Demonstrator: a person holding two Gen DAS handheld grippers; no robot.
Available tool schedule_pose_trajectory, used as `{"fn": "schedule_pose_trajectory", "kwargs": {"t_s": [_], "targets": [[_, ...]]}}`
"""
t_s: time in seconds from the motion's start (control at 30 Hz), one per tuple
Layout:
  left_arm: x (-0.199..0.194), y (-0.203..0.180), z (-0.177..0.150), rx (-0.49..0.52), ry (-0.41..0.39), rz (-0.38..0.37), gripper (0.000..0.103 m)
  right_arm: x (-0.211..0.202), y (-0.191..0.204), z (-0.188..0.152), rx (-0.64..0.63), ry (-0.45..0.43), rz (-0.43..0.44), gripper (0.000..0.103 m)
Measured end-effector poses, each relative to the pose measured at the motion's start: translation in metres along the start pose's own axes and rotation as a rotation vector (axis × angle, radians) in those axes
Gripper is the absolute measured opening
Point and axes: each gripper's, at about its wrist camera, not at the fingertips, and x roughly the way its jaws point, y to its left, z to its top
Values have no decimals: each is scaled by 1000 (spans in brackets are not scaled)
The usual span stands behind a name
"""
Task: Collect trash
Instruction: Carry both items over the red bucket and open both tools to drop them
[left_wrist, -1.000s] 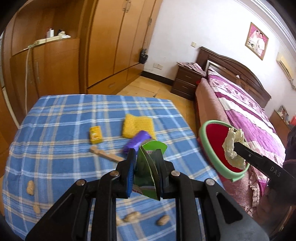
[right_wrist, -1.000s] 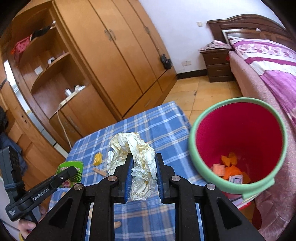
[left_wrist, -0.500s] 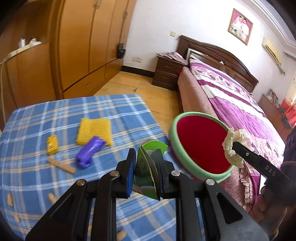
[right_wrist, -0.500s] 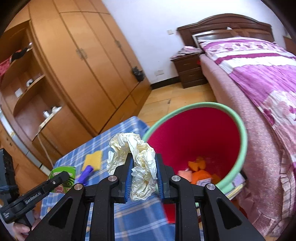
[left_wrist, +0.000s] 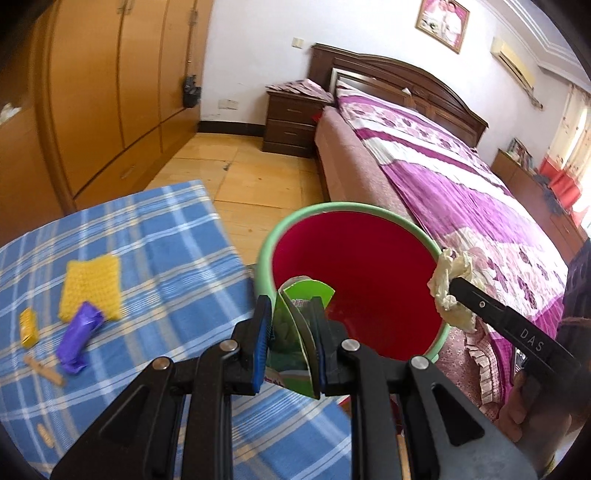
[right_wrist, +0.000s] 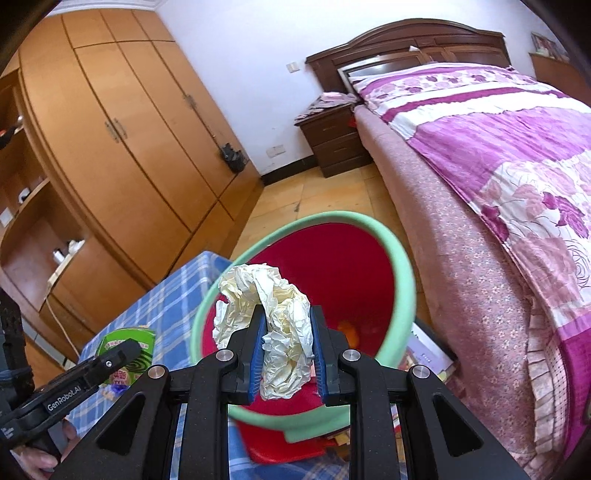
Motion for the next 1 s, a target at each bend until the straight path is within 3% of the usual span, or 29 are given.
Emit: {"fn": "schedule_pose_trajectory", "kwargs": {"t_s": [0.4, 0.63, 1.0], "targets": [[40, -34, 8, 76, 27, -40, 21, 13, -17, 10, 10, 9, -18, 23], [47, -37, 10, 82, 36, -38, 39, 22, -19, 13, 9, 19, -21, 23], [46, -22, 6, 37, 45, -23, 40, 37, -17, 12, 11, 52, 2, 29]]}}
